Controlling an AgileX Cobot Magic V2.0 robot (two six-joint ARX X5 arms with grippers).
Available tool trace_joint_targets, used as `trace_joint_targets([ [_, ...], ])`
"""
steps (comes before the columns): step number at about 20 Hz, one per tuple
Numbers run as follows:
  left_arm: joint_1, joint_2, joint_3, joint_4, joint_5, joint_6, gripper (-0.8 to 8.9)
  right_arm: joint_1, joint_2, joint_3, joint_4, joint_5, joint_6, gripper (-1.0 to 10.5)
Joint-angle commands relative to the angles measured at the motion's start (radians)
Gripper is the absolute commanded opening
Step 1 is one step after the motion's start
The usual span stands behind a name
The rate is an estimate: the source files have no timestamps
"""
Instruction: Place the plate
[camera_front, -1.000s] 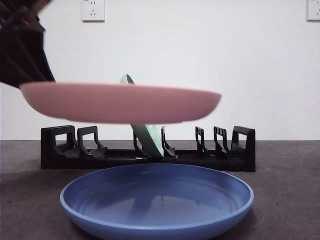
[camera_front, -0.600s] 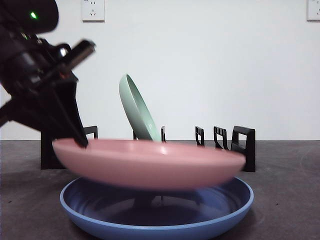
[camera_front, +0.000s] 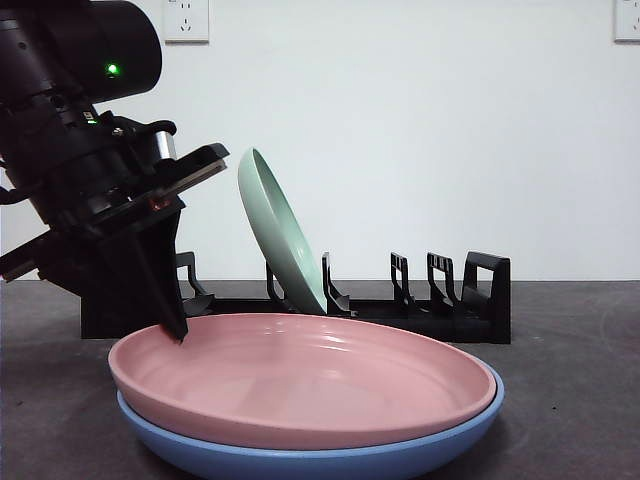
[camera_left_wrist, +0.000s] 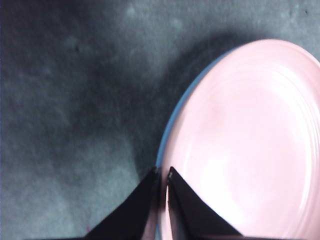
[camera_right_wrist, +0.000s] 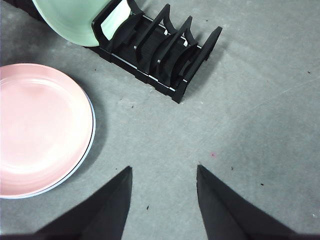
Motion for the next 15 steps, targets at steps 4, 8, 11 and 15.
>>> trace_joint_targets([
  [4, -0.006, 0.017, 0.007, 0.017, -0.009, 0.004, 1.98, 0.004, 0.004, 0.010, 0.004, 0.000, 0.011, 2.0],
  [8, -0.006, 0.002, 0.015, -0.030, -0.008, -0.004, 3.66, 0.004, 0.004, 0.010, 0.004, -0.011, 0.011, 2.0],
  [11, 0.002, -0.091, 0.035, -0.117, -0.014, -0.003, 3.84, 0.004, 0.019, 0.010, 0.020, -0.077, 0.021, 2.2],
  [15, 0.023, -0.285, 0.140, -0.323, -0.203, 0.057, 3.75, 0.005, 0.076, 0.010, 0.084, -0.184, 0.091, 3.1],
])
